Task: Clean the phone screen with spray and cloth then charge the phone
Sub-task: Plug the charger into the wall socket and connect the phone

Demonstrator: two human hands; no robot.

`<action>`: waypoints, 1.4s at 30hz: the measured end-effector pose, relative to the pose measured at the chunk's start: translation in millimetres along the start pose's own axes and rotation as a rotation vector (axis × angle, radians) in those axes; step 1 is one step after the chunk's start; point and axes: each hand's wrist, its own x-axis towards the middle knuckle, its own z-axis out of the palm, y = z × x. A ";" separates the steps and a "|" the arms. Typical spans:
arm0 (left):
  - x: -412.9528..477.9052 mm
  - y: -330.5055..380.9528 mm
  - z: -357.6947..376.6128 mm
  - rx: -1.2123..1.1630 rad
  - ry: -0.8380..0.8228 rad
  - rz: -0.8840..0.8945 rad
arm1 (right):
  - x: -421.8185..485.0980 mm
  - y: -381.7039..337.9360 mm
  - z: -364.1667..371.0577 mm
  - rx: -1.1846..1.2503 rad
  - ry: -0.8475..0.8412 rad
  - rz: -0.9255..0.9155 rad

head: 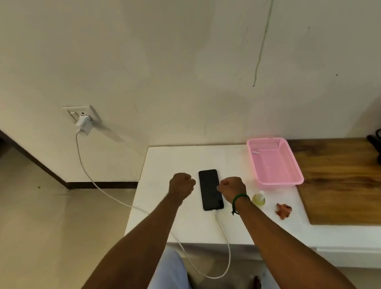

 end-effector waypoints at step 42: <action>24.5 -82.3 35.1 0.643 -0.226 0.252 | 18.8 69.8 43.1 -0.313 -0.056 -0.157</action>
